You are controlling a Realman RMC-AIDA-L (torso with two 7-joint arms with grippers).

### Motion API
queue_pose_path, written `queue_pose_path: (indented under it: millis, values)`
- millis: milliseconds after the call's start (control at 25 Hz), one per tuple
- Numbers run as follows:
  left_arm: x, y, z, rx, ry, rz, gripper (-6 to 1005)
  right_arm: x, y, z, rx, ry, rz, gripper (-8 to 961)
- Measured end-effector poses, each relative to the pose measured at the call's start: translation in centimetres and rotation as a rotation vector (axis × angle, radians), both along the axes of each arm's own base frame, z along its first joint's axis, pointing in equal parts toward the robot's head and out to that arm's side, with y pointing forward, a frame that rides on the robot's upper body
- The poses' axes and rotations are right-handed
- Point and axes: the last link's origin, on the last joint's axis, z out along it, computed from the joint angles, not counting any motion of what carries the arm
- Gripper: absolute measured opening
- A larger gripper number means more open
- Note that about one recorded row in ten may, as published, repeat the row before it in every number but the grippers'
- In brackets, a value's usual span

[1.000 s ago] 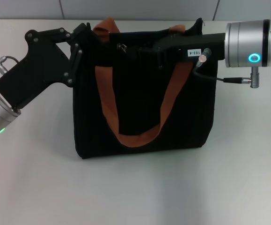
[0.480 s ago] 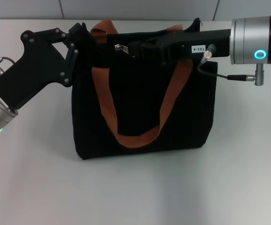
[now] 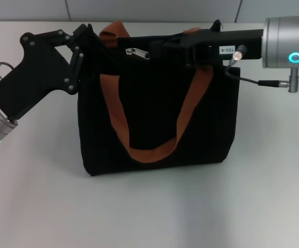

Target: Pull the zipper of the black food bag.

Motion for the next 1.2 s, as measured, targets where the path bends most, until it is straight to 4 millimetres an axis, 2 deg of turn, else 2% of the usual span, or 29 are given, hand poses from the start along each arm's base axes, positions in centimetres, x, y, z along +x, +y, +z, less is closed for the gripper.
queue_pose_path:
  millis: [400,640,800,880,1080,1200]
  values:
    - [0.0,0.0,0.1,0.005,-0.006,0.002,23,1.2,-0.7,1.4,0.015,0.027,-0.021,55]
    - [0.3,-0.1,-0.1,-0.002,-0.013,-0.012,23,0.2,-0.1,0.7,-0.029,0.015,0.004,84]
    - [0.4,-0.2,-0.1,-0.004,-0.016,-0.019,23,-1.2,0.6,-0.1,-0.053,0.01,0.026,104]
    - [0.5,-0.1,-0.2,-0.005,-0.017,-0.022,23,-1.4,0.7,-0.3,-0.057,0.009,0.025,114]
    - [0.7,0.0,-0.2,0.0,-0.013,-0.032,23,-1.6,1.0,-1.2,-0.076,-0.014,0.022,223]
    - [0.8,0.0,-0.2,-0.001,-0.013,-0.036,23,-1.5,1.0,-1.3,-0.081,-0.016,0.017,223]
